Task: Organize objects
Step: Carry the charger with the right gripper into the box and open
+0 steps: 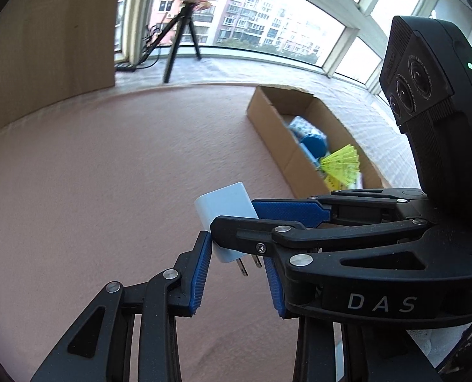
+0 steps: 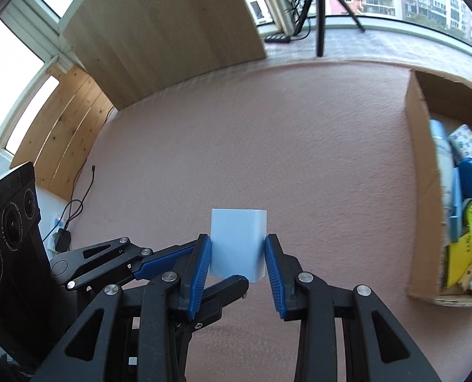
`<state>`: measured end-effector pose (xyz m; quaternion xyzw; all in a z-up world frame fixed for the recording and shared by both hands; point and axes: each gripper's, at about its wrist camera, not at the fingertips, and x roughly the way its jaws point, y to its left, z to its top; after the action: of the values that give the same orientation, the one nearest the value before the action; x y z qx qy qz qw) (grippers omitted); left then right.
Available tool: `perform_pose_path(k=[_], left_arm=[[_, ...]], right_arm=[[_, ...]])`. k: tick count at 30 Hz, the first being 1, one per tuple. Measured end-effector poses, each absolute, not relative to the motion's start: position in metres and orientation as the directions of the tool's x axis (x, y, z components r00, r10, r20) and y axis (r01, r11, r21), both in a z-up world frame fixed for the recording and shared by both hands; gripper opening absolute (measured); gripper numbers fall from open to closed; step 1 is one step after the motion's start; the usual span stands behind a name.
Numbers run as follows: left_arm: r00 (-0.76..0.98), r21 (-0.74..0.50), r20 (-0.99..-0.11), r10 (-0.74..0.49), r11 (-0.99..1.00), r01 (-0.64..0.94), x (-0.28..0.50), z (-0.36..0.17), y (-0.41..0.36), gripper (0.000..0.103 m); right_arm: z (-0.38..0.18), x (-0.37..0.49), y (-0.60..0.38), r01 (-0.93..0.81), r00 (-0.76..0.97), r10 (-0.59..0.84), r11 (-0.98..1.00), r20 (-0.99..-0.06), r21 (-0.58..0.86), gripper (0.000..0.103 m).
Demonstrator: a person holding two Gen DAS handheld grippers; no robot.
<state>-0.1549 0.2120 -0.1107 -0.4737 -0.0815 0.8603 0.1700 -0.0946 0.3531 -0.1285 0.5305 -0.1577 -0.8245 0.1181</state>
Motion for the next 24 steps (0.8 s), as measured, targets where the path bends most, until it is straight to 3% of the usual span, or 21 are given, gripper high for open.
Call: perform_pose_path(k=[13, 24], left_arm=[[-0.478, -0.285, -0.755, 0.448, -0.882, -0.376, -0.191, -0.087, 0.323, 0.036], [-0.474, -0.274, -0.750, 0.461, -0.869, -0.412, -0.252, -0.087, 0.389, 0.036]], right_arm=[[-0.103, -0.062, 0.427, -0.097, -0.505, -0.253, -0.933, -0.825, 0.346, 0.032], [-0.093, -0.070, 0.494, -0.152, -0.550, -0.192, -0.934, -0.813, 0.323, 0.032]])
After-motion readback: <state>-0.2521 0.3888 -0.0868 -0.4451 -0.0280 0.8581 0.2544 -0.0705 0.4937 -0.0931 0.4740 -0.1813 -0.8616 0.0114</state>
